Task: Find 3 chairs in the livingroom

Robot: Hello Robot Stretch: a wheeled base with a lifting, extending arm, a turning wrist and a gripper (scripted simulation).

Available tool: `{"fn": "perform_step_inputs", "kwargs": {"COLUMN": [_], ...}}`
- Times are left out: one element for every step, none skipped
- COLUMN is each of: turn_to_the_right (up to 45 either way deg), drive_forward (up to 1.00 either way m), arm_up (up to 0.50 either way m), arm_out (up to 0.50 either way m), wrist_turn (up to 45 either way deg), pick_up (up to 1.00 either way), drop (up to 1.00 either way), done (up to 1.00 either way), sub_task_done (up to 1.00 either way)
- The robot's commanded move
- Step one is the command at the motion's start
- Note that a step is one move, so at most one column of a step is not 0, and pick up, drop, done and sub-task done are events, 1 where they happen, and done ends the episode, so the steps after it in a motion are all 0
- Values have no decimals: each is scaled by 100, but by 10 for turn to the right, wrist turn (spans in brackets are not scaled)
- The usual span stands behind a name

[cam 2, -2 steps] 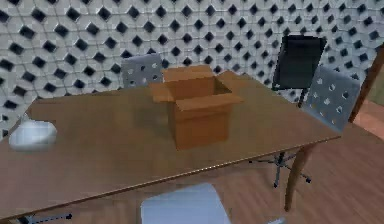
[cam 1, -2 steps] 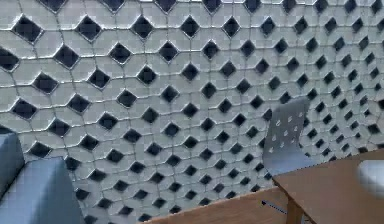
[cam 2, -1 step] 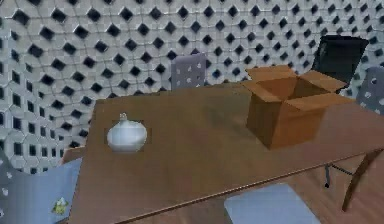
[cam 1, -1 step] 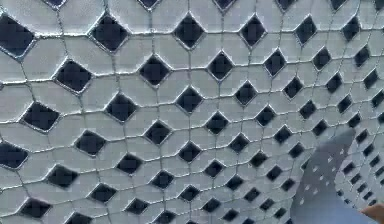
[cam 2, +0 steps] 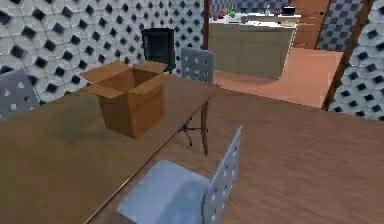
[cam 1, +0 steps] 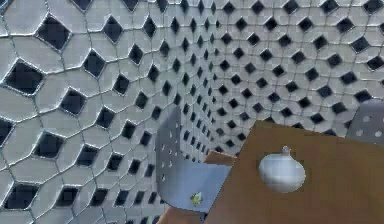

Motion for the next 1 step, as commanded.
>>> {"fn": "perform_step_inputs", "kwargs": {"turn_to_the_right": [0], "drive_forward": [0], "arm_up": [0], "arm_out": [0], "wrist_turn": [0], "pick_up": [0], "drop": [0], "done": [100], "sub_task_done": [0]}}
